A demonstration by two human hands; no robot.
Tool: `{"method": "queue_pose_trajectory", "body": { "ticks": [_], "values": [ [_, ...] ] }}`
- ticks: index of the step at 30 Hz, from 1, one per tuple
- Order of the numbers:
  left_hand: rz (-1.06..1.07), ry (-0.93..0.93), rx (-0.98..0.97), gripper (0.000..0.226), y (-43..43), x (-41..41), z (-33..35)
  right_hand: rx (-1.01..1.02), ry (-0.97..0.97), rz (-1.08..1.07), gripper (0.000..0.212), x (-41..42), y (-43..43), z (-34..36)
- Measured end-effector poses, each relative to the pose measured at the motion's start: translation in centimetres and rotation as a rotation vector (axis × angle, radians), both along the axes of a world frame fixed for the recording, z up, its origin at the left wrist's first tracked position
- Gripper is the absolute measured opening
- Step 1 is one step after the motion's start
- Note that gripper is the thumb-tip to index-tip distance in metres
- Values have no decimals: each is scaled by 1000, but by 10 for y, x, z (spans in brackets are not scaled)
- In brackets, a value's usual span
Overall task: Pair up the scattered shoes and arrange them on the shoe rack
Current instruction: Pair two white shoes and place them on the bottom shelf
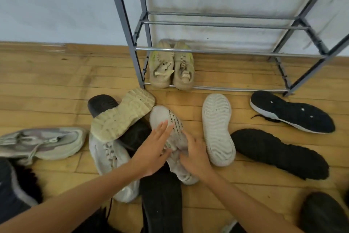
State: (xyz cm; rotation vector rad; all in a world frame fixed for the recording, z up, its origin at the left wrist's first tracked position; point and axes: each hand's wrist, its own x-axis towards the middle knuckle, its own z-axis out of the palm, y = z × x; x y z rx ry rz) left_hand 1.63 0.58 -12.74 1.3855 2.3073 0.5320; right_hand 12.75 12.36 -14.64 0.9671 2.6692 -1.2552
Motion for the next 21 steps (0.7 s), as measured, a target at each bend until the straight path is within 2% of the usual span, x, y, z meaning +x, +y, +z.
{"method": "queue_pose_trajectory", "body": {
  "ticks": [2, 6, 10, 13, 16, 21],
  "values": [
    [66, -48, 20, 73, -9, 11, 7, -108, -28, 22, 73, -1, 6, 14],
    [150, -294, 15, 87, -19, 24, 17, -336, -21, 40, 79, 2, 16, 41],
    [333, -466, 96, 99, -20, 23, 22, -292, -106, 129, 82, 4, 8, 47],
    [328, -522, 95, 99, -26, 15, 20, -270, -211, 189, 86, 4, 8, 43],
    [302, -536, 126, 94, -31, 12, 14, -434, -91, 82, 87, 12, 18, 56],
    [326, -587, 272, 86, -32, 12, 24, -499, 262, -23, 87, 42, 41, 83]
  ]
}}
